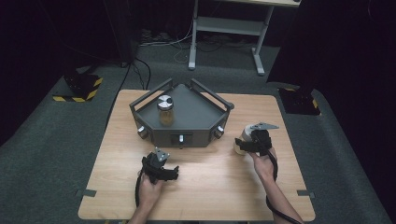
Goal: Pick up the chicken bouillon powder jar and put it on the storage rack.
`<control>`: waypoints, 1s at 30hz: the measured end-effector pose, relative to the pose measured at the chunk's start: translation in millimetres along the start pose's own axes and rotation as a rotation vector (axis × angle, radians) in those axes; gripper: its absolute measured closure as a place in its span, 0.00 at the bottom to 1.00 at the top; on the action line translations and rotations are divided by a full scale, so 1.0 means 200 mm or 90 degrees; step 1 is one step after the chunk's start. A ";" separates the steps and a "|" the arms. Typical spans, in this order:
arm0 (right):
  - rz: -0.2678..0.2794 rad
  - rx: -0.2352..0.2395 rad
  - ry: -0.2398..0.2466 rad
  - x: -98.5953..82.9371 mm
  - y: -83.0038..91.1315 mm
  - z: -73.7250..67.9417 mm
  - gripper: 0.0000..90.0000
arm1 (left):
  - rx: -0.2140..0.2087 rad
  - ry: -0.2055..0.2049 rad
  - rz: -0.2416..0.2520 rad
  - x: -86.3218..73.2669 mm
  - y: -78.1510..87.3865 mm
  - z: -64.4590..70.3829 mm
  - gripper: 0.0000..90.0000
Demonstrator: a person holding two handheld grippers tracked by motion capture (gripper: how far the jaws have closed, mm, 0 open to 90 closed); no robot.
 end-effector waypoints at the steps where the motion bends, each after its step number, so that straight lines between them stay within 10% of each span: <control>1: 0.001 0.003 0.004 0.01 0.01 0.00 0.34 | 0.000 0.000 0.000 0.00 0.00 0.00 0.03; 30: -0.007 0.140 0.093 0.40 0.21 -0.16 0.35 | 0.001 0.001 0.001 0.00 0.00 0.00 0.04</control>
Point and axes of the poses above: each handheld gripper's, and its own axes: y roughly backward along the jaws, x roughly out of its top, z roughly to its right, the point moved 2 cm from there along -y, roughly forward along the jaws, and after that the axes turned 5 degrees about -y, right-handed, at the moved point
